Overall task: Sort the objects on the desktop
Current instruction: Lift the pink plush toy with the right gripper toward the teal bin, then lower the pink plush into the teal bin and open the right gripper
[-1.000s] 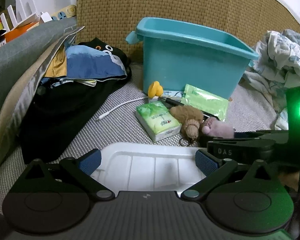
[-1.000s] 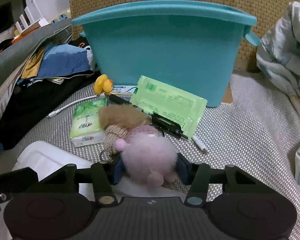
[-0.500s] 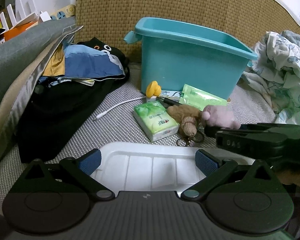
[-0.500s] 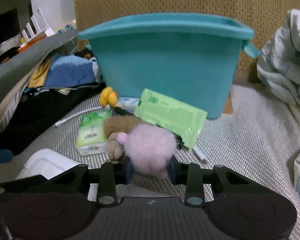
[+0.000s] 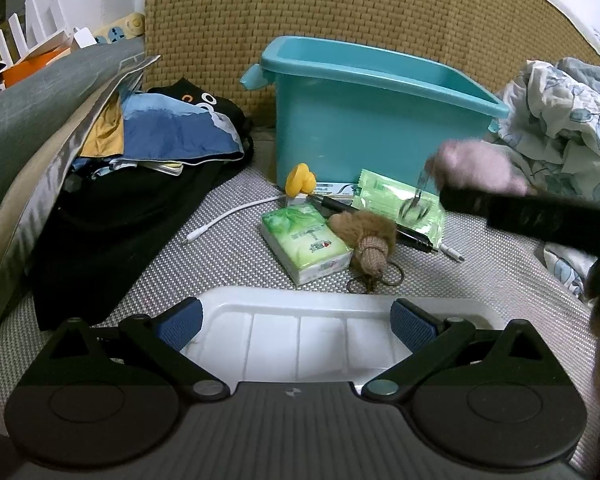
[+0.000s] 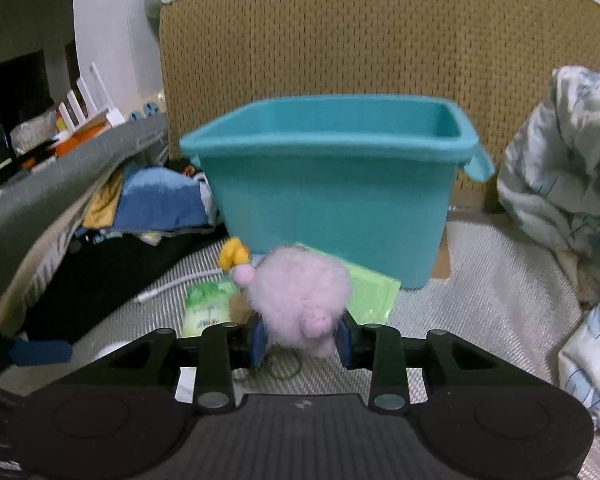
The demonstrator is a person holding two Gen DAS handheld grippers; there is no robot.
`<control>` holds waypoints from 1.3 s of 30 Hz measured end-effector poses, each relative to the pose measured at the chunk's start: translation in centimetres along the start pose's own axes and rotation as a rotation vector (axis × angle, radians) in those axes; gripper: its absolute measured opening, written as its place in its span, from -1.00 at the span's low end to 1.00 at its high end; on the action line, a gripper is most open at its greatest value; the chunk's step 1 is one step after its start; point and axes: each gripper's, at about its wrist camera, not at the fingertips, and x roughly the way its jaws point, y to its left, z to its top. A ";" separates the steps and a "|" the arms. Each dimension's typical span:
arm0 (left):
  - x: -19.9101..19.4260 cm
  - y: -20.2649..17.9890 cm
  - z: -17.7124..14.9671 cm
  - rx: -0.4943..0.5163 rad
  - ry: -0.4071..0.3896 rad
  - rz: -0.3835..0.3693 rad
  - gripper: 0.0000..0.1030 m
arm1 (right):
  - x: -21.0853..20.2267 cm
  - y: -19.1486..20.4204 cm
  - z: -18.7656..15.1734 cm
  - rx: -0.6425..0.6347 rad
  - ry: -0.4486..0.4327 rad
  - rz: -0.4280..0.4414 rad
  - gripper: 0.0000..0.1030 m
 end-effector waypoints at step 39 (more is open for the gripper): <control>0.7 1.2 0.0 -0.092 0.027 -0.039 1.00 | 2.5 -0.3 15.5 0.028 -0.183 -0.054 -0.27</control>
